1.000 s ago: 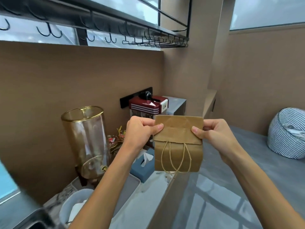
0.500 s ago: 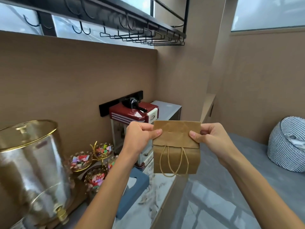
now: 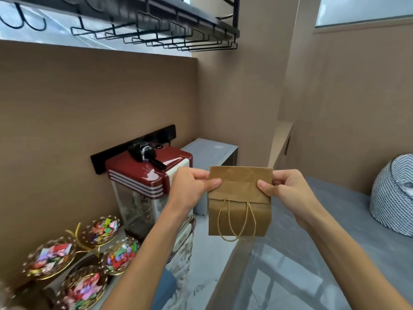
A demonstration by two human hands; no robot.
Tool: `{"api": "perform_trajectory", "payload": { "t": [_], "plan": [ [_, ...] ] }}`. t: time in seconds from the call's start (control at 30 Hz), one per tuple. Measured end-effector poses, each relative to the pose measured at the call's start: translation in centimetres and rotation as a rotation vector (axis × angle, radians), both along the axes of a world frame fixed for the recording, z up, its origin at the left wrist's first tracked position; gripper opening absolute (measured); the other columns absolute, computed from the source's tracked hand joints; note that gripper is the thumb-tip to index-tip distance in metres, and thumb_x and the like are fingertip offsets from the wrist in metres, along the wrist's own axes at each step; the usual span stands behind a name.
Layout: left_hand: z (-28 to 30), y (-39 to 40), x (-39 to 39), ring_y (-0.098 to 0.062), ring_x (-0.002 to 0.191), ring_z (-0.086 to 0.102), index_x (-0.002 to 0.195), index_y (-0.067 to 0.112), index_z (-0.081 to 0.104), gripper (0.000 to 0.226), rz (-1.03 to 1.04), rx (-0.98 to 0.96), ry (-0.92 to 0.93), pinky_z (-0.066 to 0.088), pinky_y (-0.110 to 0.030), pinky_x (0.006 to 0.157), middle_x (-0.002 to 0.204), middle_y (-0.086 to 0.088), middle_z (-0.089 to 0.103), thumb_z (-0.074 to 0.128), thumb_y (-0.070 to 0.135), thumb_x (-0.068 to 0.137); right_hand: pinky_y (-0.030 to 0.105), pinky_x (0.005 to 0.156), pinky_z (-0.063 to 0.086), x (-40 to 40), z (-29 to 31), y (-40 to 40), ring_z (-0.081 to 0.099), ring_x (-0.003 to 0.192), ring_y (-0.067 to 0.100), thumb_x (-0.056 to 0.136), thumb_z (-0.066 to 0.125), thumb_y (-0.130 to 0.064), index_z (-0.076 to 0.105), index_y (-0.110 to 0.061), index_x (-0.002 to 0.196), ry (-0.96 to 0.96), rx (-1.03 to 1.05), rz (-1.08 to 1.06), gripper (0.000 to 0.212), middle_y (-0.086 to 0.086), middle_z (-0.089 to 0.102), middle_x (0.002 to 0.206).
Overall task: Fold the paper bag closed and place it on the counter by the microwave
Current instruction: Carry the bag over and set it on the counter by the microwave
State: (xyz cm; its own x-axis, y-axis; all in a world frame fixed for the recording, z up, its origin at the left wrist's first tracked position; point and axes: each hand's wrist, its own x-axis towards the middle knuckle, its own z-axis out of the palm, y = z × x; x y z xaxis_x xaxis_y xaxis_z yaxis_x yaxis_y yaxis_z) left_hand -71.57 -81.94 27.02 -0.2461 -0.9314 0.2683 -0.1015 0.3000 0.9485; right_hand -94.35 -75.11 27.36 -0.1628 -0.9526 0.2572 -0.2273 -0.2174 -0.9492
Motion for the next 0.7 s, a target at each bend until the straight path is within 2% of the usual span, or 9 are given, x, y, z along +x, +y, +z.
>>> {"api": "perform_trajectory", "payload": {
  "t": [0.1, 0.17, 0.33, 0.5, 0.6, 0.7],
  "plan": [
    [-0.4, -2.6, -3.7, -0.013, 0.071, 0.078, 0.078, 0.013, 0.084, 0.009, 0.023, 0.019, -0.005, 0.058, -0.022, 0.068, 0.073, 0.001, 0.082, 0.081, 0.006, 0.08, 0.012, 0.068, 0.057, -4.0, -0.6, -3.3, 0.078, 0.083, 0.011, 0.091, 0.069, -0.006, 0.083, -0.021, 0.084, 0.005, 0.011, 0.03, 0.021, -0.001, 0.082, 0.086],
    [-0.7, -4.3, -6.5, -0.017, 0.071, 0.079, 0.08, 0.01, 0.084, 0.005, 0.059, 0.023, -0.009, 0.058, -0.026, 0.068, 0.074, -0.002, 0.082, 0.081, 0.007, 0.08, 0.013, 0.07, 0.056, -7.0, -0.7, -5.6, 0.078, 0.085, 0.011, 0.091, 0.069, -0.008, 0.083, -0.022, 0.085, 0.021, 0.013, 0.064, 0.02, -0.001, 0.082, 0.087],
    [-0.5, -8.2, -13.6, -0.026, 0.085, 0.079, 0.081, 0.012, 0.084, 0.002, 0.172, 0.014, -0.048, 0.062, -0.041, 0.087, 0.081, -0.005, 0.083, 0.082, 0.012, 0.081, 0.013, 0.07, 0.056, -14.3, -0.4, -11.4, 0.077, 0.083, 0.011, 0.091, 0.069, -0.006, 0.083, -0.019, 0.088, 0.048, 0.009, 0.139, 0.019, 0.0, 0.082, 0.088],
    [-0.3, -11.6, -19.4, -0.031, 0.084, 0.078, 0.077, 0.009, 0.083, 0.006, 0.267, 0.017, -0.025, 0.063, -0.046, 0.088, 0.08, -0.011, 0.082, 0.081, 0.011, 0.082, 0.012, 0.063, 0.054, -20.1, 0.6, -16.8, 0.076, 0.075, 0.008, 0.091, 0.067, -0.002, 0.082, -0.014, 0.083, 0.044, 0.03, 0.219, 0.021, 0.001, 0.082, 0.082],
    [-0.5, -13.5, -21.8, -0.032, 0.083, 0.077, 0.072, 0.009, 0.082, 0.011, 0.316, 0.032, -0.044, 0.062, -0.043, 0.084, 0.079, -0.013, 0.08, 0.081, 0.011, 0.082, 0.012, 0.063, 0.054, -22.4, 0.5, -19.7, 0.076, 0.074, 0.008, 0.092, 0.066, -0.001, 0.082, -0.015, 0.082, 0.048, 0.054, 0.275, 0.024, 0.0, 0.082, 0.081],
    [-1.2, -15.9, -23.3, -0.026, 0.079, 0.077, 0.068, 0.012, 0.082, 0.014, 0.348, 0.046, -0.063, 0.06, -0.032, 0.075, 0.075, -0.007, 0.08, 0.082, 0.013, 0.082, 0.011, 0.061, 0.054, -24.0, -0.3, -22.7, 0.075, 0.07, 0.005, 0.092, 0.066, 0.0, 0.081, -0.017, 0.081, 0.057, 0.072, 0.314, 0.025, -0.004, 0.081, 0.076]
  ]
}}
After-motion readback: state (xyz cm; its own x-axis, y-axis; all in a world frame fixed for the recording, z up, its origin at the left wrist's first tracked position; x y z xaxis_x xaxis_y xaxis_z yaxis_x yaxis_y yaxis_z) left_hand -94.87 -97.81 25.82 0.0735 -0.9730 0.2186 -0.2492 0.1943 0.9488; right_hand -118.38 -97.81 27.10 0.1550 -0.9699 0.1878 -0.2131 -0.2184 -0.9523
